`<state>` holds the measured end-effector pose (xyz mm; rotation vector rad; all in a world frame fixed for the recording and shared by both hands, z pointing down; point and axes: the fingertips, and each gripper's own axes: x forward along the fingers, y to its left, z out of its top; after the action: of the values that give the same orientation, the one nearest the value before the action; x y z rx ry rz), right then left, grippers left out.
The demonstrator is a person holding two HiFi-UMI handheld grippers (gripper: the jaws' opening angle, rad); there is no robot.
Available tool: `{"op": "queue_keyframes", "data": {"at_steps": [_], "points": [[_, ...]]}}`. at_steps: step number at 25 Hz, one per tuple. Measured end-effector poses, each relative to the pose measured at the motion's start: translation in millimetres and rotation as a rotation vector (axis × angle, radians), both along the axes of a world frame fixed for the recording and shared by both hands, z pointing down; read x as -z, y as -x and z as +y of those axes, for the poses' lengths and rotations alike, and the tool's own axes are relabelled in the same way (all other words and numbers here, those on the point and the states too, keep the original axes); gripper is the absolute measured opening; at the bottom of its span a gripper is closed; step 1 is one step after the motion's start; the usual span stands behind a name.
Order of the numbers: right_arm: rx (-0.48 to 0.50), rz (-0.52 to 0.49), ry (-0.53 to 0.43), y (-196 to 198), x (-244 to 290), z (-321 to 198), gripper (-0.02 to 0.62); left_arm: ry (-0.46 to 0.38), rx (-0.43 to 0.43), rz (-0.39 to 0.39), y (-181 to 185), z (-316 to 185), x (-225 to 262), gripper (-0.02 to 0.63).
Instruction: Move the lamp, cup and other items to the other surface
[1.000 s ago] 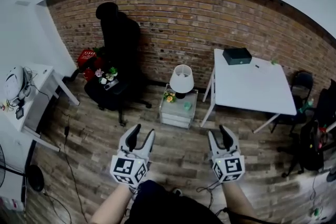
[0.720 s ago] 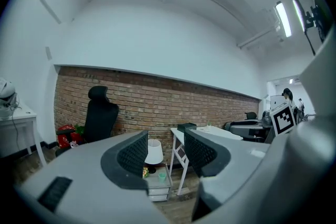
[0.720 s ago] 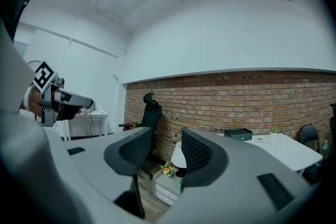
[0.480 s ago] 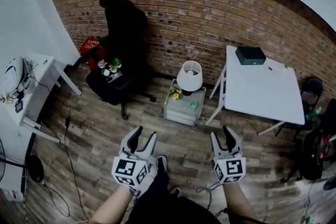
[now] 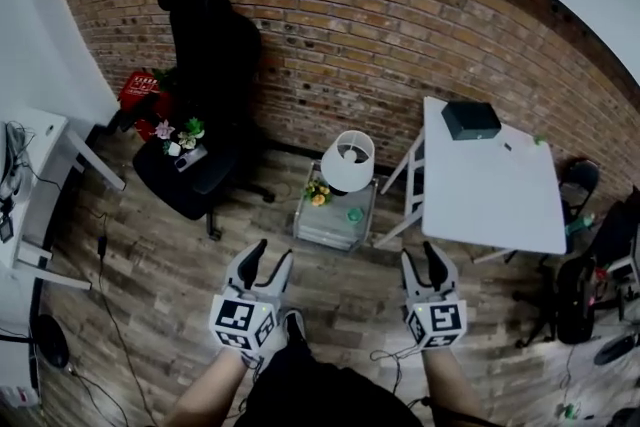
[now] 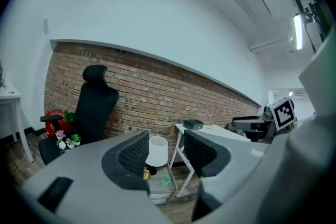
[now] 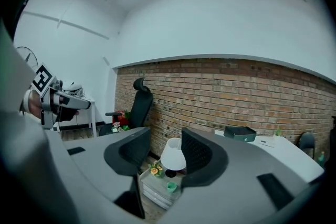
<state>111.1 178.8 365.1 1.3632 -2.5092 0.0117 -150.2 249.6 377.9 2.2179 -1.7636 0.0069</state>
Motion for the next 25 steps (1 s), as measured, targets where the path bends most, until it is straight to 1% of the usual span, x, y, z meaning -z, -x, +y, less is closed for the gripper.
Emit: {"op": "queue_keyframes", "data": {"at_steps": [4,9,12,17,21,25], "points": [[-0.028,0.018,-0.005,9.8,4.3,-28.7,0.189,0.014,-0.038,0.003,12.3,-37.6,-4.9,0.204],[-0.054,0.024,0.012,16.6,-1.0,-57.5,0.187,0.022,-0.082,0.006,16.8,-72.6,-6.7,0.204],[-0.052,0.033,0.036,20.2,-9.4,-76.6,0.189,0.038,-0.097,0.008,15.8,-91.9,-13.8,0.204],[-0.047,0.043,0.104,23.4,-33.4,-119.7,0.187,0.075,-0.100,0.003,12.8,-129.5,-31.7,0.204],[-0.006,-0.016,0.108,31.5,-50.3,-169.4,0.187,0.093,-0.093,-0.024,11.8,-163.9,-39.3,0.204],[0.016,-0.082,0.156,34.6,-68.0,-229.1,0.190,0.121,-0.092,-0.056,6.2,-210.3,-44.7,0.204]]}}
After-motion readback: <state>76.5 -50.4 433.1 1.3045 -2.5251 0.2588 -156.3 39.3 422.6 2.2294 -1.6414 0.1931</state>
